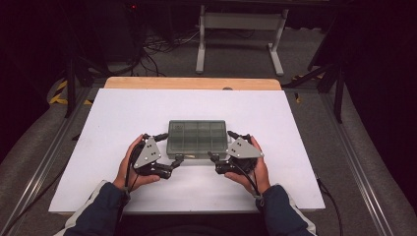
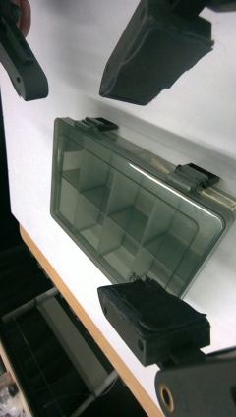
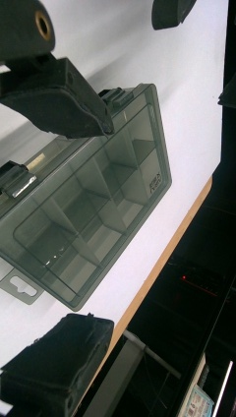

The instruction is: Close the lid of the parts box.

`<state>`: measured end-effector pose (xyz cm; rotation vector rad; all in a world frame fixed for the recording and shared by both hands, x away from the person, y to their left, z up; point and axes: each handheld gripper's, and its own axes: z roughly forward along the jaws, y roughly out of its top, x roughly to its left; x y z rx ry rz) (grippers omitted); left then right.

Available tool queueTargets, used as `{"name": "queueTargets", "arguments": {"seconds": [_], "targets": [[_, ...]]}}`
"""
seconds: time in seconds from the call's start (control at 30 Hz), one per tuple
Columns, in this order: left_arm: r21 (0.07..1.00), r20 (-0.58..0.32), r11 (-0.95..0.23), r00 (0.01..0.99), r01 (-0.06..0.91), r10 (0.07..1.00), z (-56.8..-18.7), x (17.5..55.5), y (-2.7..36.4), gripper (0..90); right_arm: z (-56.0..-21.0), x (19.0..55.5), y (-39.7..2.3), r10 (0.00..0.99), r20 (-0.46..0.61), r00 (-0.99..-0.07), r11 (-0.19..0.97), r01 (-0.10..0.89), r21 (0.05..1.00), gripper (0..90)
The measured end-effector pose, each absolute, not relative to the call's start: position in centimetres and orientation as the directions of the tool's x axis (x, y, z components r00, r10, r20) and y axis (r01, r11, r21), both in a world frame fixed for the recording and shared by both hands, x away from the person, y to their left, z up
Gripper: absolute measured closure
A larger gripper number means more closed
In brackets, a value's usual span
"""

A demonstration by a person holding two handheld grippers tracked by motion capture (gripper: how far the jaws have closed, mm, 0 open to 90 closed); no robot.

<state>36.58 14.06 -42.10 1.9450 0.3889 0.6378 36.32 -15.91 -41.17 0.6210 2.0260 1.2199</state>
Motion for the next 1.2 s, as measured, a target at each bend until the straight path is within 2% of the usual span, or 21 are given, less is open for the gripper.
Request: {"name": "queueTargets", "arguments": {"seconds": [1.2], "targets": [[0.897,0.288,-0.439,0.812,-0.044,0.507,-40.9,34.3,15.6,9.9,-40.3,34.4,-16.2,0.674,-0.356,-0.647,0.478,0.015,0.878,11.1]]}}
